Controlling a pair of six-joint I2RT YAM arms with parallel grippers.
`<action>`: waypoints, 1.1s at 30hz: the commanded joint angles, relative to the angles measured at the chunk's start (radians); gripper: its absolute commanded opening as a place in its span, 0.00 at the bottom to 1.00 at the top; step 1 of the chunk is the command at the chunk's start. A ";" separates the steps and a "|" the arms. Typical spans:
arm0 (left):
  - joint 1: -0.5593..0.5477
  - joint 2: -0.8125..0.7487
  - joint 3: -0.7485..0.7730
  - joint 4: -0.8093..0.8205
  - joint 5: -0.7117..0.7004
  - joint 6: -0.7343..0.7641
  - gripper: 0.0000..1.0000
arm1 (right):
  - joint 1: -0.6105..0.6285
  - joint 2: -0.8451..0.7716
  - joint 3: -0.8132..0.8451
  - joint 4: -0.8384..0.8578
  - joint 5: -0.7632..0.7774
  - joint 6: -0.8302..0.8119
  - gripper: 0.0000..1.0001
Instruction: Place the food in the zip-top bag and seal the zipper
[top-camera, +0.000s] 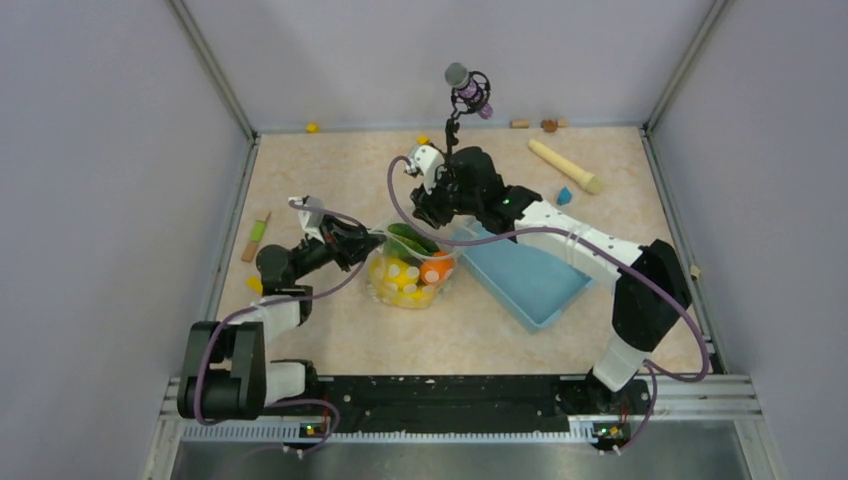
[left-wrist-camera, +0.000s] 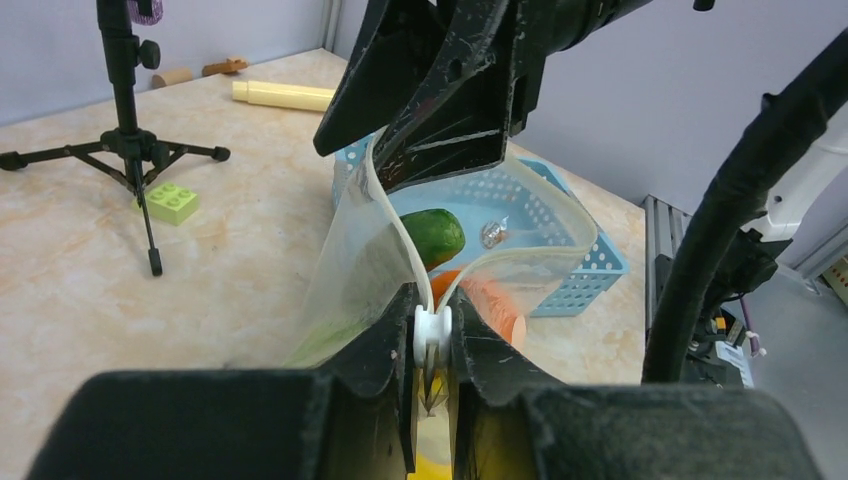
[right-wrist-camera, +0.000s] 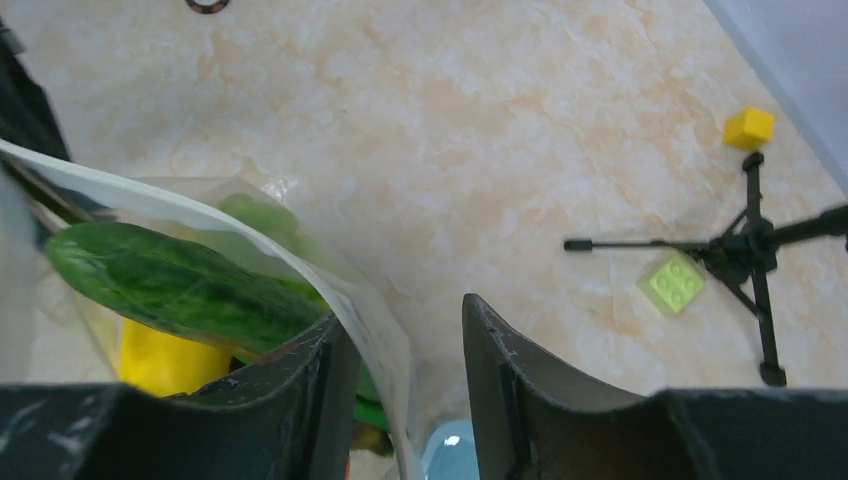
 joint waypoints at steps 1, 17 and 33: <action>0.003 -0.117 -0.026 -0.008 -0.012 0.008 0.00 | -0.009 -0.126 -0.038 0.026 0.149 0.171 0.44; -0.056 -0.634 -0.106 -0.587 -0.181 0.226 0.00 | -0.009 -0.323 -0.386 0.111 0.239 0.531 0.60; -0.096 -0.776 -0.078 -0.884 -0.330 -0.053 0.00 | -0.023 -0.191 -0.191 0.063 0.591 0.216 0.00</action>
